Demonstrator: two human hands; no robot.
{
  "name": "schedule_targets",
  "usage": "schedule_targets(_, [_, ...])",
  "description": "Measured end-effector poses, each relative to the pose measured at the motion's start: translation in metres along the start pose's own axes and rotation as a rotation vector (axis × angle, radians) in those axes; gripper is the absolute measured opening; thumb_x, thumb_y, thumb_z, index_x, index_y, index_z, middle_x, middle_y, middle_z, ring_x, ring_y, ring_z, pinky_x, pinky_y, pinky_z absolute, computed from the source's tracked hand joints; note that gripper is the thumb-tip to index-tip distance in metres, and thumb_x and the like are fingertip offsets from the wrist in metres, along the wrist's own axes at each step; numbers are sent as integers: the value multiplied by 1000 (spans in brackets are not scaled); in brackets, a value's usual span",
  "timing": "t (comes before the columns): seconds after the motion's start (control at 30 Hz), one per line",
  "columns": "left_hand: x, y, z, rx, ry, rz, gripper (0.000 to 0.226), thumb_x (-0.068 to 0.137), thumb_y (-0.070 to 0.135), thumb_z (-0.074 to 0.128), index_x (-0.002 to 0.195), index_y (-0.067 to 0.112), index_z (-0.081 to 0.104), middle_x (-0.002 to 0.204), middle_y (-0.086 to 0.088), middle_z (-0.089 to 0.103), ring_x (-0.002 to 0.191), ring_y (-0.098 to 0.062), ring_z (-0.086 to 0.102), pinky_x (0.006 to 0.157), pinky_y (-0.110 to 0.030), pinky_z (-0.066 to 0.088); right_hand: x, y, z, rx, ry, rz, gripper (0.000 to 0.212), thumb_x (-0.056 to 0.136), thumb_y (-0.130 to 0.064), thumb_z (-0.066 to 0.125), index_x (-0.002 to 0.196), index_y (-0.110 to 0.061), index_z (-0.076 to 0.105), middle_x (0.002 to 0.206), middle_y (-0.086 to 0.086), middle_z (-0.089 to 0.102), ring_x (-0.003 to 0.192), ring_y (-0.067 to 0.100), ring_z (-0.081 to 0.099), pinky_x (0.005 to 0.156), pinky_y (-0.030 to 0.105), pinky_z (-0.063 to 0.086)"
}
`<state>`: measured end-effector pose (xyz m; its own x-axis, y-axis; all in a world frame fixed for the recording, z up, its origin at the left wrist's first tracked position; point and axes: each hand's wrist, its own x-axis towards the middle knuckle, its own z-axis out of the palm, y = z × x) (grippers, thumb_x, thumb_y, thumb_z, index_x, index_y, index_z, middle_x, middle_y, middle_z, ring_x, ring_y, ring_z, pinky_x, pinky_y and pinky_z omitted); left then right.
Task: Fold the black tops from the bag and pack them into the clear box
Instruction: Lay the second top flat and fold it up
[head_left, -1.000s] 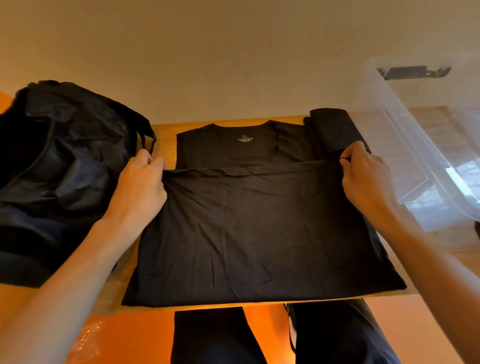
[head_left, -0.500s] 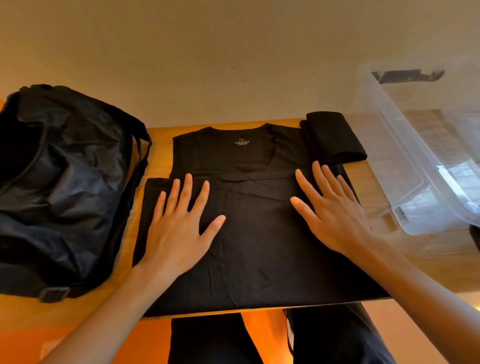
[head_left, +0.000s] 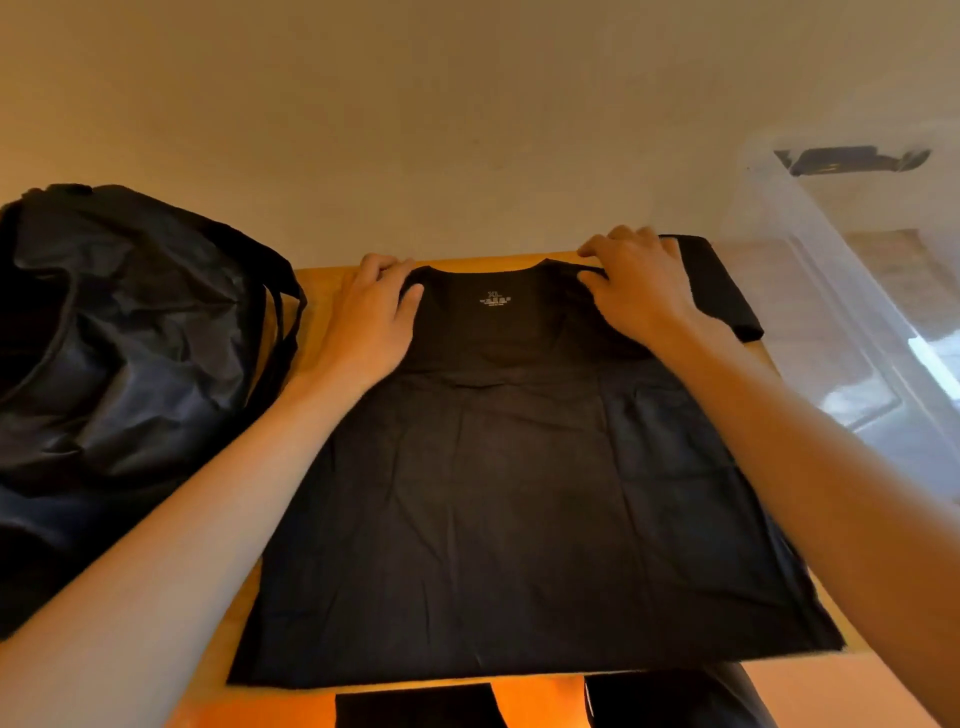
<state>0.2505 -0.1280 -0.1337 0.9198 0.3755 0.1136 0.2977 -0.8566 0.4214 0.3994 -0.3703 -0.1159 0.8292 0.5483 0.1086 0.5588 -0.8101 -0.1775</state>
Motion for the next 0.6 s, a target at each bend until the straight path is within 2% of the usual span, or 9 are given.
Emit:
schedule_targets(0.1, [26, -16, 8, 57, -9, 20, 42, 106, 28, 52, 144, 8, 55, 136, -13, 51, 125, -34, 45, 102, -35, 38, 31, 6, 7, -36, -109, 18, 35, 102, -35, 58, 133, -19, 61, 135, 14, 55, 127, 39, 46, 108, 48, 32])
schedule_targets(0.17, [35, -24, 11, 40, 52, 44, 26, 103, 23, 60, 122, 7, 67, 119, -11, 55, 114, -32, 48, 90, -31, 38, 41, 7, 8, -3, -90, 14, 25, 100, -35, 63, 119, -20, 68, 129, 13, 57, 124, 38, 47, 106, 46, 31])
schedule_targets(0.27, [42, -28, 10, -19, 102, 57, 10, 101, 19, 61, 98, 10, 64, 102, -6, 57, 102, -30, 51, 81, -35, 39, 47, 6, 6, 40, -87, -11, 16, 99, -31, 64, 106, -18, 70, 121, 11, 61, 120, 35, 50, 106, 45, 31])
schedule_targets(0.33, [48, -29, 6, -84, 104, 35, 11, 102, 20, 60, 94, 13, 61, 97, -2, 60, 97, -27, 55, 82, -42, 46, 49, 7, 2, 181, -106, -30, 13, 101, -28, 62, 106, -17, 67, 111, 6, 64, 111, 29, 56, 101, 42, 38])
schedule_targets(0.37, [50, -28, 3, -130, 103, 15, 11, 102, 20, 61, 93, 14, 61, 93, -1, 62, 94, -24, 57, 82, -41, 49, 48, 8, -1, 276, -128, -26, 12, 102, -26, 61, 105, -16, 65, 106, 4, 65, 103, 25, 58, 92, 36, 44])
schedule_targets(0.43, [55, -27, -3, -219, 93, -41, 10, 101, 19, 63, 93, 13, 65, 86, 2, 63, 83, -15, 58, 78, -30, 49, 49, 12, -5, 358, -154, -24, 10, 101, -25, 62, 104, -16, 63, 101, 2, 64, 94, 19, 58, 76, 28, 45])
schedule_targets(0.53, [59, -27, -10, -259, 94, -101, 8, 99, 20, 67, 96, 14, 71, 83, 4, 64, 74, 0, 55, 66, -10, 41, 51, 19, -7, 356, -121, -32, 15, 99, -29, 66, 108, -17, 69, 97, 2, 67, 90, 18, 61, 77, 27, 43])
schedule_targets(0.6, [60, -27, -11, -258, 63, -91, 10, 99, 20, 68, 101, 12, 73, 89, -1, 67, 76, -4, 57, 70, -13, 45, 52, 21, -6, 372, -92, -34, 19, 97, -31, 68, 110, -17, 73, 94, 1, 69, 85, 14, 61, 73, 21, 43])
